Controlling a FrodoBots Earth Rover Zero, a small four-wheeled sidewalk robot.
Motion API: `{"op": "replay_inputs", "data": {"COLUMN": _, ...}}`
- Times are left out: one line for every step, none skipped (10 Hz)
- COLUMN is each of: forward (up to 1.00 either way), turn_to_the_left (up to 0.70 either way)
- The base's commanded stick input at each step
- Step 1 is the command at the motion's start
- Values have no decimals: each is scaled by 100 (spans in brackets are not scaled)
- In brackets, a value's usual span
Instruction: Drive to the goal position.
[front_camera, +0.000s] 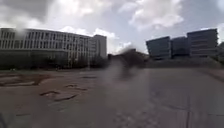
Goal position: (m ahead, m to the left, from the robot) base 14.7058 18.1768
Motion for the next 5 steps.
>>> {"op": "replay_inputs", "data": {"forward": 70, "turn_to_the_left": 0}}
{"op": "replay_inputs", "data": {"forward": 70, "turn_to_the_left": -2}}
{"op": "replay_inputs", "data": {"forward": 70, "turn_to_the_left": -22}}
{"op": "replay_inputs", "data": {"forward": 70, "turn_to_the_left": -33}}
{"op": "replay_inputs", "data": {"forward": 70, "turn_to_the_left": -28}}
